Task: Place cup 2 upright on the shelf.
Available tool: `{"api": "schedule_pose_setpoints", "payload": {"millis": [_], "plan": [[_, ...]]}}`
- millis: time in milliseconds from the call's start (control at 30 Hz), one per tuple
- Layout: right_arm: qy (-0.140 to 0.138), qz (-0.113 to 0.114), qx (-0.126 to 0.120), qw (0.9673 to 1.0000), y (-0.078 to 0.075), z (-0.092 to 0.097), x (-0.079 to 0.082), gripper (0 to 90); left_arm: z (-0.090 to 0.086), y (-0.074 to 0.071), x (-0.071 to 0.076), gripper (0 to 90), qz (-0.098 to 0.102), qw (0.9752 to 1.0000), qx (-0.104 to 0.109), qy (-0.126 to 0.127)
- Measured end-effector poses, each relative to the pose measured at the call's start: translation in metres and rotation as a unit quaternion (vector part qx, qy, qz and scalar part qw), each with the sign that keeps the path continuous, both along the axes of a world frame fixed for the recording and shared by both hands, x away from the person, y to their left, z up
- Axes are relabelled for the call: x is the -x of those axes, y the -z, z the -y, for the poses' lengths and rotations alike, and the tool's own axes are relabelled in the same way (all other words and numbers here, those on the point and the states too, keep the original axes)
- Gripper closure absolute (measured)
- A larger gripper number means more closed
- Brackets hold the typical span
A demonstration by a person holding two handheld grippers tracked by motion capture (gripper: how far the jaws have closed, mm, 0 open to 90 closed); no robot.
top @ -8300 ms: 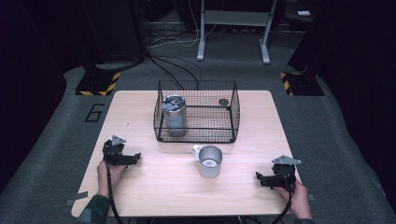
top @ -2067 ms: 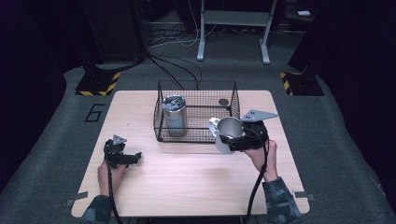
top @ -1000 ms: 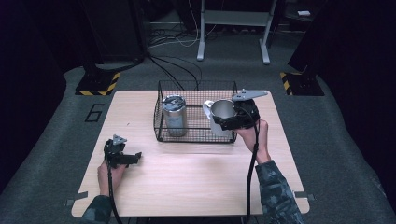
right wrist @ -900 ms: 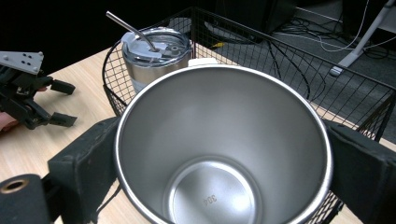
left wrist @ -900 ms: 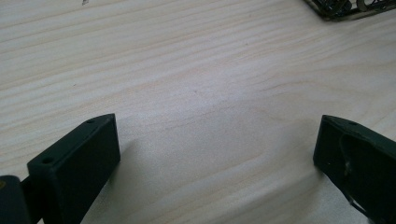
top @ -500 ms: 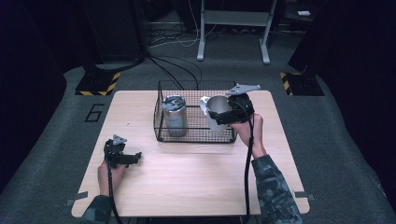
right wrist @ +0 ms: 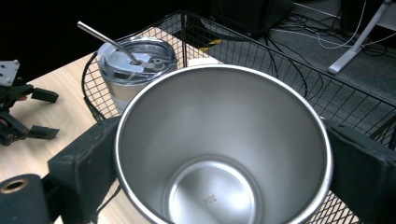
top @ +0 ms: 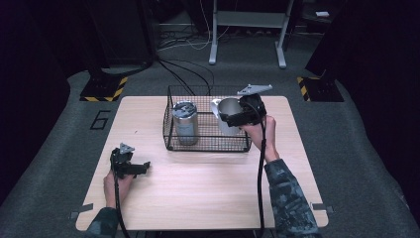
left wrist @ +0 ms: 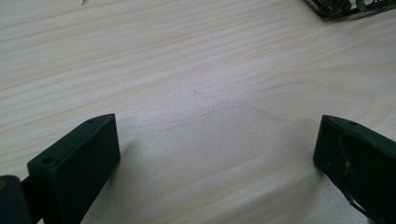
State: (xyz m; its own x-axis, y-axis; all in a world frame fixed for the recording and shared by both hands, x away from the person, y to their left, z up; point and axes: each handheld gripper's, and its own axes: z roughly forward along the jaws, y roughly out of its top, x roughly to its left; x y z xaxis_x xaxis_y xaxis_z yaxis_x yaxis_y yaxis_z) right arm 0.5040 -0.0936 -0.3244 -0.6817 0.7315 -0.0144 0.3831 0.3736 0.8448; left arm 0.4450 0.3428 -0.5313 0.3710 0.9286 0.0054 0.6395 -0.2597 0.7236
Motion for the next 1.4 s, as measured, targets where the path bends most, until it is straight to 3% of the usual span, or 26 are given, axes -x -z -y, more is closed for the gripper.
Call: {"api": "schedule_pose_setpoints", "payload": {"millis": [933,1400], "plan": [[0.02,-0.028,0.027,0.9991,0.03,-0.013,-0.038,5.8,0.0,0.0,0.0,0.5,0.0,1.0,0.0,0.0],[0.034,-0.039,0.023,0.9984,0.046,-0.017,-0.054,5.7,0.0,0.0,0.0,0.5,0.0,1.0,0.0,0.0]]}}
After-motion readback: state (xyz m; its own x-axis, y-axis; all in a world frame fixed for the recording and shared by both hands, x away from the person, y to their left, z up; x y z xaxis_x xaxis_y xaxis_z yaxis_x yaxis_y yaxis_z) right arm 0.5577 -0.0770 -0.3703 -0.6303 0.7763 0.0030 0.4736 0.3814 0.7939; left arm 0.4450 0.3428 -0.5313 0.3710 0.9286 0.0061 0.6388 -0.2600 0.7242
